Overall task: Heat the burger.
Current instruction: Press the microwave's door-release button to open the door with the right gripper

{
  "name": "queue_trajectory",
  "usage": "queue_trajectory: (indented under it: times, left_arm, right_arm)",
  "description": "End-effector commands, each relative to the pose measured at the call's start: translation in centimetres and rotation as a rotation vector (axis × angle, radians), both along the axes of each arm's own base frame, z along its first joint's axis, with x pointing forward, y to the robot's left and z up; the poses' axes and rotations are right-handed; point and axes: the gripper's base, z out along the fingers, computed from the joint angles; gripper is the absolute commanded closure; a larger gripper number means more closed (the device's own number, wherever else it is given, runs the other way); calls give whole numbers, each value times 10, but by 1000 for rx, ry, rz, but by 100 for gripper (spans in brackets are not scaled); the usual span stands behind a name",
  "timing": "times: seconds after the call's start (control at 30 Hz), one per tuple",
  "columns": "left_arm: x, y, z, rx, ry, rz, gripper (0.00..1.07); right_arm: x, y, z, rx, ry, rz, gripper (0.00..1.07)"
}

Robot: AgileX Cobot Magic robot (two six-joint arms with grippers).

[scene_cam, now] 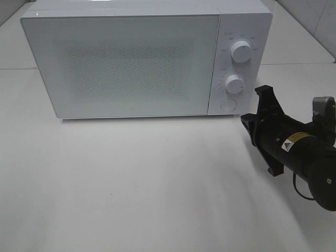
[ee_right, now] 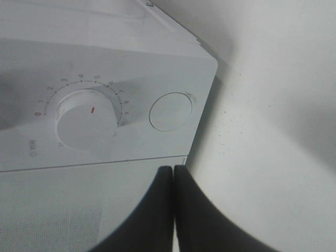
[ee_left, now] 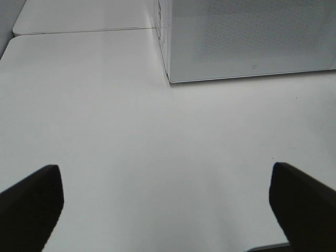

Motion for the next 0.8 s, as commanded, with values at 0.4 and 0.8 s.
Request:
queue_trajectory:
  times: [0.4, 0.8]
  left_arm:
    - [0, 0, 0, -4, -3, 1, 4]
    - [0, 0, 0, -4, -3, 1, 4]
  right_arm:
    - [46, 15, -15, 66, 56, -104, 107]
    - [61, 23, -22, 64, 72, -102, 107]
